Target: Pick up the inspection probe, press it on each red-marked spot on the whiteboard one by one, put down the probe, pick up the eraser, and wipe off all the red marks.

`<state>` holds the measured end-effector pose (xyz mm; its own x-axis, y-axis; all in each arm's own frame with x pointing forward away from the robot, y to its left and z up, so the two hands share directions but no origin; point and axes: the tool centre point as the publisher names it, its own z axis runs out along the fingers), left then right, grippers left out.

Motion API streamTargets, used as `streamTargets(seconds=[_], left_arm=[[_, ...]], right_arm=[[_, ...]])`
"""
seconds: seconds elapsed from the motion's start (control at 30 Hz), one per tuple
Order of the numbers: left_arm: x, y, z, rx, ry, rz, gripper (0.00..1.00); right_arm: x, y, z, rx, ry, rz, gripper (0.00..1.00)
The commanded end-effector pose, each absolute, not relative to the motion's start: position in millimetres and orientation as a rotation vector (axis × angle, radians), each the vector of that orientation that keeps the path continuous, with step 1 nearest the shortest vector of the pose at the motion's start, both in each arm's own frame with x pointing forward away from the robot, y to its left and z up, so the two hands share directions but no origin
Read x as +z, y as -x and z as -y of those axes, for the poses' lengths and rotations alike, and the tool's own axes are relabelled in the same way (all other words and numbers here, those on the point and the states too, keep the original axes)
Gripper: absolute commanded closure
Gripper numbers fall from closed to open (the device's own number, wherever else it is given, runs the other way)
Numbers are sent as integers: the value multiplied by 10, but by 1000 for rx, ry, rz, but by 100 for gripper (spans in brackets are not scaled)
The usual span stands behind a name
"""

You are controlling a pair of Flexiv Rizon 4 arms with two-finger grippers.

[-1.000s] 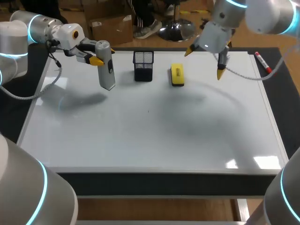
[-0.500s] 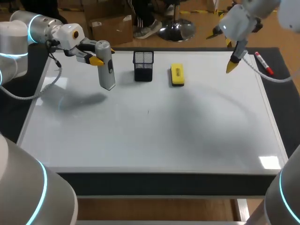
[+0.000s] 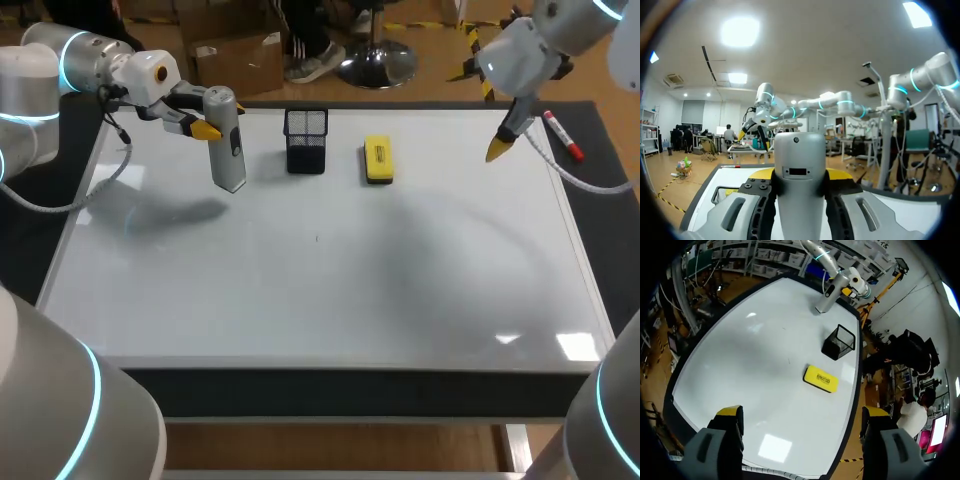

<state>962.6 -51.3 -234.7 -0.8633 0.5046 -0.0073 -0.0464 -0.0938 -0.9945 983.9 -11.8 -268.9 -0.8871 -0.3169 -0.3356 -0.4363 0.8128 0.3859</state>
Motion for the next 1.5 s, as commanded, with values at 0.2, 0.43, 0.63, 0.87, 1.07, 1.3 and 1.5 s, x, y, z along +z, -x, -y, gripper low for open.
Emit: streamTargets(seconds=[0.2,0.43,0.63,0.87,1.07,1.3,1.5], left_arm=[[-2324,-9638,519,1998,516,1816,100],[-2116,-9672,501,2033,308,1934,100],[-1906,-9738,528,2110,161,1999,100],[-1709,-9905,648,2242,12,2054,100],[-1511,-9979,843,2338,-36,2074,100],[-1384,-10128,1135,2445,-138,2073,100],[-1379,-10225,1357,2482,-174,2075,100]], right_arm=[[-2681,-9837,125,669,583,-2745,0],[-2681,-9837,125,669,583,-2745,0],[-2681,-9837,125,669,583,-2745,0],[-2681,-9837,125,669,583,-2745,0],[-2681,-9837,125,669,583,-2745,0],[-2681,-9837,125,669,583,-2745,0],[-2681,-9837,125,669,583,-2745,0]])
